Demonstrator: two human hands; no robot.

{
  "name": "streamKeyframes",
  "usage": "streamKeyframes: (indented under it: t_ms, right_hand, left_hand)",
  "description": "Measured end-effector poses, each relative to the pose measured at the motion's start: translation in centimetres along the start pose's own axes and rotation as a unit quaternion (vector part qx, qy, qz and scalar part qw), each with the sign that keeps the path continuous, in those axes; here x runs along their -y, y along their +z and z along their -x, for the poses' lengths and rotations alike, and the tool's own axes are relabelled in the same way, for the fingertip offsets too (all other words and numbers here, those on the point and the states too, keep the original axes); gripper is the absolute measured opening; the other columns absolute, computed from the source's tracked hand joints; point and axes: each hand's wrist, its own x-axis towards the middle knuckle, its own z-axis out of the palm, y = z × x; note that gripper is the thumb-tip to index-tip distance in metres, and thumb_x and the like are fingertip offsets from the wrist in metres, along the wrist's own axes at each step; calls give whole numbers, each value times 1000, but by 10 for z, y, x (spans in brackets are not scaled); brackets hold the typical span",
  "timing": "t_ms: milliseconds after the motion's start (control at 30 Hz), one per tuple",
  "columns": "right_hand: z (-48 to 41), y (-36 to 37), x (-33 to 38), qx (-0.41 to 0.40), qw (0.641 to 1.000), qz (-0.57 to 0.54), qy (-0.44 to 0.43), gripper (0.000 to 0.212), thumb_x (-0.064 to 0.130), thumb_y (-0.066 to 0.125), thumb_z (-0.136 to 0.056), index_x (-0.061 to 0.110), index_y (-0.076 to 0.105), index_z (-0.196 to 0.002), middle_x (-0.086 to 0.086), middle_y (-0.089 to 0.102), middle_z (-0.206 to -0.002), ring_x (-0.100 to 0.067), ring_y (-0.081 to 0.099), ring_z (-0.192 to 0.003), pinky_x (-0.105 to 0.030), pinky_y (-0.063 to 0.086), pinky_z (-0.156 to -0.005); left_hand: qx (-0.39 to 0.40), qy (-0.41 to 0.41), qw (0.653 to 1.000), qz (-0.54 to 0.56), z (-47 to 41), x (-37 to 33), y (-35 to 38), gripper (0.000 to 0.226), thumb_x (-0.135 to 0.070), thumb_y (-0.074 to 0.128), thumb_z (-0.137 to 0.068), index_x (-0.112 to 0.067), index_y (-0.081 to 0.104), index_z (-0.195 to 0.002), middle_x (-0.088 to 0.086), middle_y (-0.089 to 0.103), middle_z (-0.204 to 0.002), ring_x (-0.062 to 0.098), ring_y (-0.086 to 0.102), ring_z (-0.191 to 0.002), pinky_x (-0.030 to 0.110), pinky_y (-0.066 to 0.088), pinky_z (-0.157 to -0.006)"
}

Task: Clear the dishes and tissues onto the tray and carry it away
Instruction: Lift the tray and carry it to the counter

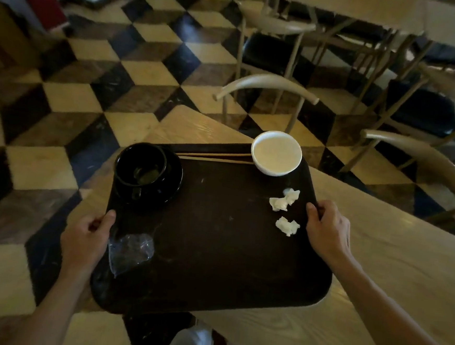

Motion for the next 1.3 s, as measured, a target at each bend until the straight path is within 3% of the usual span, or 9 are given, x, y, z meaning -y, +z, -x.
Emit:
streamKeyframes:
  t_ms: [133,300,467,600,700,833,1133,1300]
  right_hand:
    - [-18,3,33,35,997,2,-64,13,32,55,-102,19,56,-100,9,59,-82,-4,58,-71,-22,41,-53]
    - [-30,25,77,91,986,11,-142,14,34,54,-102,22,55,-97,6,60,-82,-7,57,-70,-25,41,-53]
    - [-20,58,126,150,966,41,-206,12,39,52,-101,33,48,-91,8,56,-82,-6,53,-71,-25,35,-53]
    - [8,83,166,201,941,24,-272,13,36,55,-100,28,51,-91,4,56,-84,-9,53,-74,-32,41,-59]
    - [37,100,193,249,917,22,-311,18,34,54,-101,31,47,-85,1,58,-82,-12,57,-72,-29,41,-55]
    - [82,125,228,291,895,37,-336,16,35,53,-102,26,50,-89,0,58,-82,-11,55,-71,-27,35,-52]
    - [210,188,304,345,848,60,-398,21,32,53,-103,14,64,-100,-1,62,-82,-10,58,-73,-26,38,-56]
    - [282,214,340,362,819,58,-442,24,30,50,-104,15,67,-109,-4,68,-91,-16,64,-82,-30,45,-63]
  left_hand:
    - [-59,-29,998,-17,36,-1,-33,37,-36,62,-99,-17,64,-67,4,60,-63,13,55,-62,21,37,-57]
    - [-113,-110,987,-23,88,11,-75,30,-34,60,-100,-15,65,-77,6,63,-73,20,57,-71,43,46,-70]
    - [-209,-144,965,-72,149,40,-114,31,-31,61,-99,-22,58,-69,-7,54,-64,8,48,-61,30,37,-58]
    - [-260,-205,944,-12,199,62,-146,31,-26,63,-99,-22,62,-69,4,65,-68,21,60,-65,39,48,-67]
    - [-298,-273,913,51,235,65,-166,29,-28,62,-100,-25,63,-71,2,63,-69,17,59,-65,29,42,-59]
    - [-337,-313,886,56,281,76,-197,29,-28,62,-99,-21,65,-71,0,63,-66,8,60,-59,21,41,-49]
    - [-396,-383,834,-40,365,156,-289,25,-38,67,-94,-31,64,-70,-8,63,-65,16,61,-63,34,47,-61]
    - [-415,-394,820,-7,395,210,-343,26,-39,66,-94,-23,71,-75,2,68,-70,24,65,-70,44,55,-71]
